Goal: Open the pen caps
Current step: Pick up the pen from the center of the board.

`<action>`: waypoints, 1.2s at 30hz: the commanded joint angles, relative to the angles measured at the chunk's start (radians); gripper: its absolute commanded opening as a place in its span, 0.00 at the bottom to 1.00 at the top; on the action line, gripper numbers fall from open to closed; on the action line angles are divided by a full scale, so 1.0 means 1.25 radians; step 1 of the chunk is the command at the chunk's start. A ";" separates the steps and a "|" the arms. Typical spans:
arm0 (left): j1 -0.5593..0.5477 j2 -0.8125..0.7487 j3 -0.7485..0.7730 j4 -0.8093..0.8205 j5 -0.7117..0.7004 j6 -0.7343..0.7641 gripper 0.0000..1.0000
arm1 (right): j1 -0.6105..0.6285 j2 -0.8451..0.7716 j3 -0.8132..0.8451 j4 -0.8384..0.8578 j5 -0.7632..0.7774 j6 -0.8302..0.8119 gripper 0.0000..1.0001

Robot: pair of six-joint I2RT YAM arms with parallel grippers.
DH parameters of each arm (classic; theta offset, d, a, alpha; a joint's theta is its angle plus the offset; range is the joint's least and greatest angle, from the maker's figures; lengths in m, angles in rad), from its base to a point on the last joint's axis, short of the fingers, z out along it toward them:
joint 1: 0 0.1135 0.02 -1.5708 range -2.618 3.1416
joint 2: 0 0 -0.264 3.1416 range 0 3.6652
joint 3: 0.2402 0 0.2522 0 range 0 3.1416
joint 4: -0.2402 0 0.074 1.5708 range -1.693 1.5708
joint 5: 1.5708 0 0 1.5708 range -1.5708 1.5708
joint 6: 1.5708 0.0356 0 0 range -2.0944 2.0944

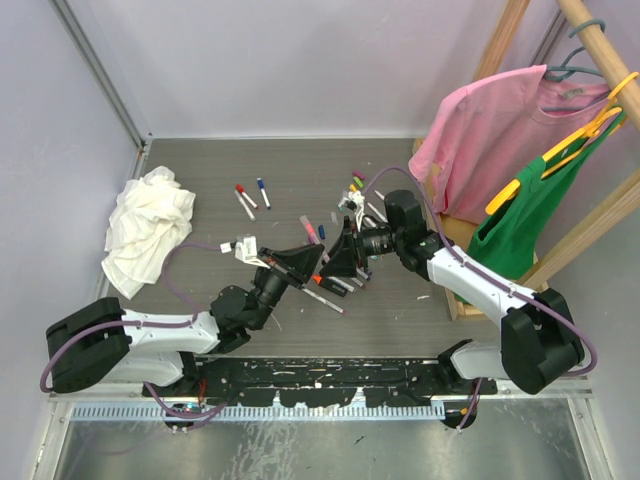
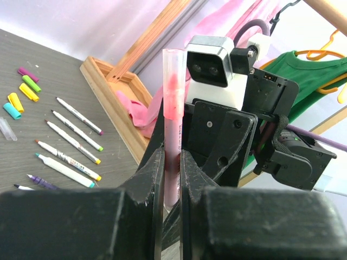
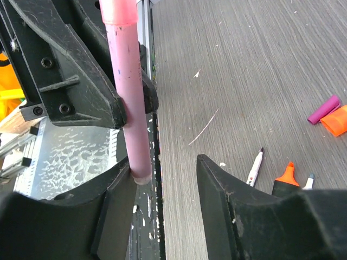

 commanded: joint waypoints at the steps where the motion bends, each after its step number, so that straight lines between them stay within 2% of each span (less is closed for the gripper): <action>1: -0.004 -0.018 0.016 0.043 0.010 -0.001 0.00 | 0.005 -0.008 0.028 -0.001 -0.006 -0.026 0.52; 18: -0.004 0.025 0.033 0.021 0.031 0.013 0.00 | 0.003 -0.026 0.027 0.036 -0.031 0.025 0.50; 25: -0.004 0.027 0.033 0.021 0.033 0.026 0.00 | 0.003 -0.020 0.031 0.028 -0.012 0.032 0.45; 29: -0.004 0.027 0.032 0.022 0.028 0.032 0.00 | 0.004 -0.019 0.031 0.026 -0.012 0.034 0.37; 36: -0.004 0.052 0.029 0.023 0.023 0.044 0.00 | 0.004 -0.012 0.034 0.023 -0.017 0.036 0.17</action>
